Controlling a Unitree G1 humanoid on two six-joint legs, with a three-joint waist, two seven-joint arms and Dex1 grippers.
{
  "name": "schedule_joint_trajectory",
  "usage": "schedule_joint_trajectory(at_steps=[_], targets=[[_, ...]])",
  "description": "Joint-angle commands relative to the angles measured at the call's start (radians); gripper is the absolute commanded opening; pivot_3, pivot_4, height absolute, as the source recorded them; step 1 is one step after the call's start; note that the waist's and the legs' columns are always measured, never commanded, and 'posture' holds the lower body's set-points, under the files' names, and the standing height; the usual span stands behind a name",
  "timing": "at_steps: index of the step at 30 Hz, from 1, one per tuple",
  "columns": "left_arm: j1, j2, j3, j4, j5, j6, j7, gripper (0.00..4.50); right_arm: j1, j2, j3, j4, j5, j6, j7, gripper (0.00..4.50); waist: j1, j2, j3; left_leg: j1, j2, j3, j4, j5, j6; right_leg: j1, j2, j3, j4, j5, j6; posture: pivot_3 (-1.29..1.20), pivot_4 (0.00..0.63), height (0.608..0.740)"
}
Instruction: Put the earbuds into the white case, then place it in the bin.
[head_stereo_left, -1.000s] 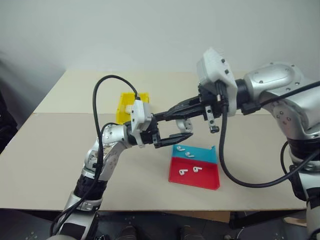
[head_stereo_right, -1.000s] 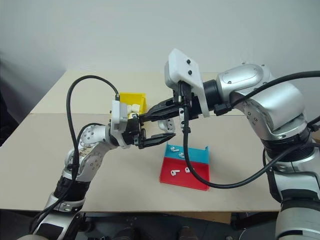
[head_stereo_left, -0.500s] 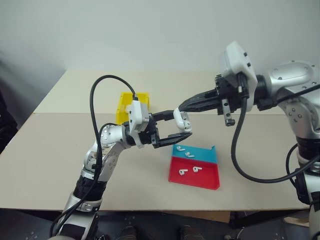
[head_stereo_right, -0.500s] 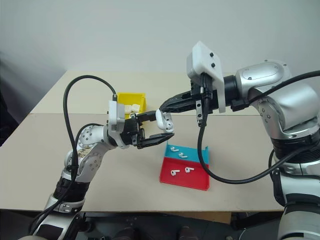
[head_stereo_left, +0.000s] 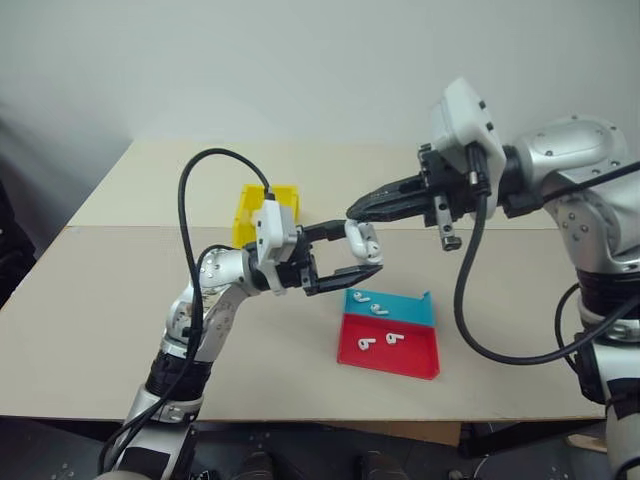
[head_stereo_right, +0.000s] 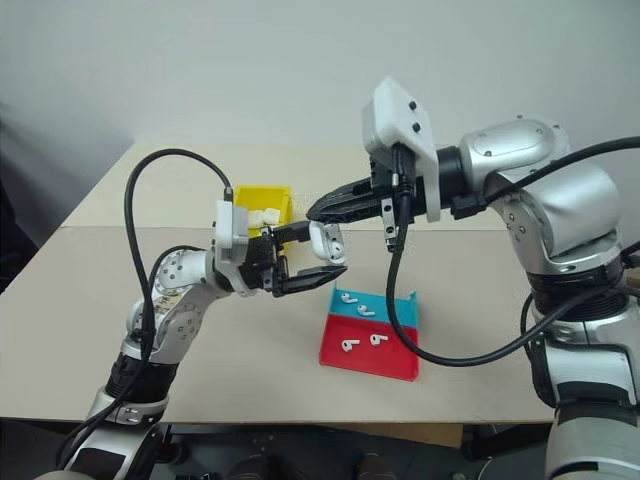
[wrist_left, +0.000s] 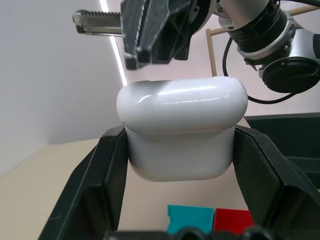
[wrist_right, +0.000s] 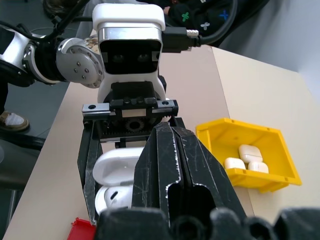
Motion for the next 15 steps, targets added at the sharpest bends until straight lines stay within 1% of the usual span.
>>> schedule_joint_trajectory(at_steps=[1,6,12,15], targets=[[-0.030,0.000,0.001,-0.008,0.010,-0.018,-0.002,2.81,-0.027,0.003,-0.004,-0.014,-0.032,-0.034,-0.002,0.03,0.000,0.000,0.000,0.000,0.000,0.000,0.000,0.000,0.000,0.000,0.000,0.000,0.000,0.000,0.000,0.00,0.150,0.740],[-0.030,0.000,0.000,-0.010,0.020,-0.010,0.002,2.81,-0.045,0.020,-0.006,-0.007,-0.032,-0.030,0.008,0.03,0.000,0.000,0.000,0.000,0.000,0.000,0.001,0.000,0.000,0.000,0.000,0.000,0.001,0.000,0.000,0.00,0.150,0.740],[-0.041,-0.007,-0.012,0.006,0.042,-0.011,0.007,2.81,-0.051,0.040,0.058,-0.023,-0.088,-0.048,0.018,0.03,0.000,0.000,0.000,0.000,0.000,0.000,0.001,0.000,0.000,0.000,0.000,0.000,0.001,0.000,0.000,0.00,0.150,0.740],[-0.046,-0.008,-0.012,0.007,0.043,-0.016,0.010,2.81,-0.043,0.027,0.094,-0.037,-0.127,-0.070,0.040,0.03,0.000,0.000,0.000,0.000,0.000,0.000,0.001,0.000,0.000,0.000,0.000,0.000,0.002,0.000,0.000,0.00,0.150,0.740]])
